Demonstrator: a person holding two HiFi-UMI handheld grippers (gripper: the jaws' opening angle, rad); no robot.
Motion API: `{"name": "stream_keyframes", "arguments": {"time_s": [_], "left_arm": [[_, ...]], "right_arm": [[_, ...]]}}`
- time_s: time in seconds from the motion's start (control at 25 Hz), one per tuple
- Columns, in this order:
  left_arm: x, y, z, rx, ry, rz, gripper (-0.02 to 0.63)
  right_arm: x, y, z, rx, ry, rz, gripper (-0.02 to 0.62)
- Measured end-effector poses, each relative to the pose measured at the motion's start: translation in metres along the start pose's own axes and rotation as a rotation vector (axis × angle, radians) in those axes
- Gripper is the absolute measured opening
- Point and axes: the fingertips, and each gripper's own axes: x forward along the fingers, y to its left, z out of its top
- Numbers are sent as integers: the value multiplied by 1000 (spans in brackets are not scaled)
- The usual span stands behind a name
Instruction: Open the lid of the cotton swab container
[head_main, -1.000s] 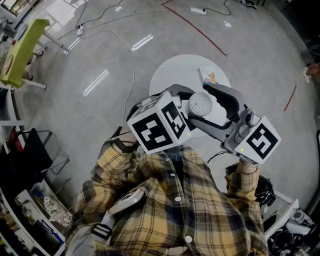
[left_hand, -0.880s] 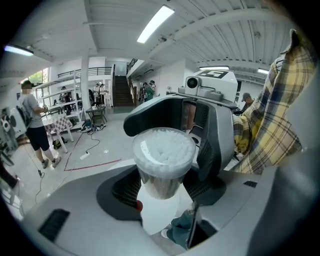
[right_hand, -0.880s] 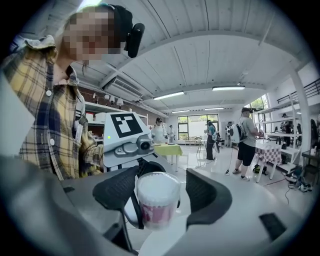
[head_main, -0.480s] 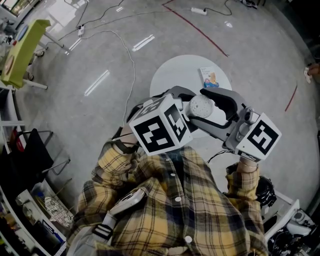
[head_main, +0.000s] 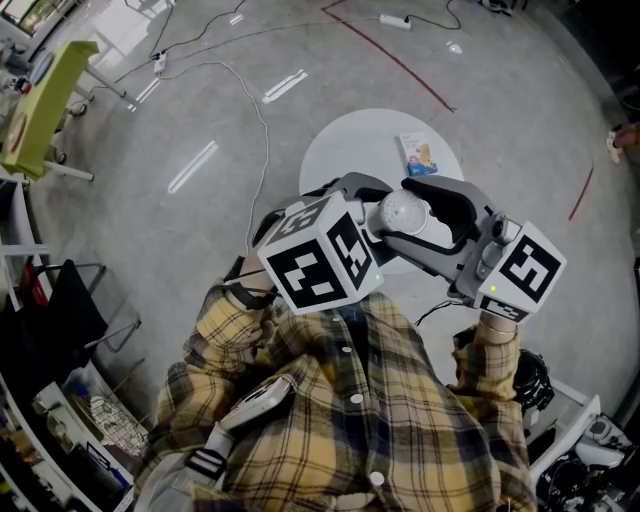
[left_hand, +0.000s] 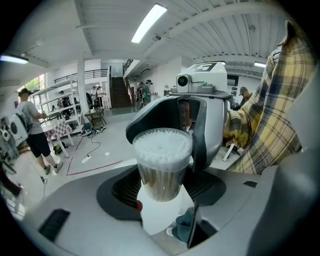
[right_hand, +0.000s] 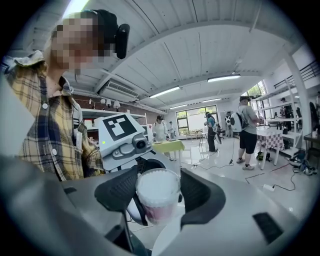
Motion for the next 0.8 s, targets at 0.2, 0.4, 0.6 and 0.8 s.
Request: {"name": "stream_keyframes", "arguments": {"time_s": [0.2,0.4,0.6,0.8], "left_arm": [[1,-3,2,61,5,27,267],[3,-7,2,55,-15,-7,265],[3,-4,-1,63,-12,12,265],[-1,-5,-1,58,-17,10,267]], "right_arm": [[-7,4,7,106,-67,50,273],[-8,5,7,131,-70,66,273],[-5,3,7,157,-65,73,273],[-4,4,10,194,-71,75,273]]}}
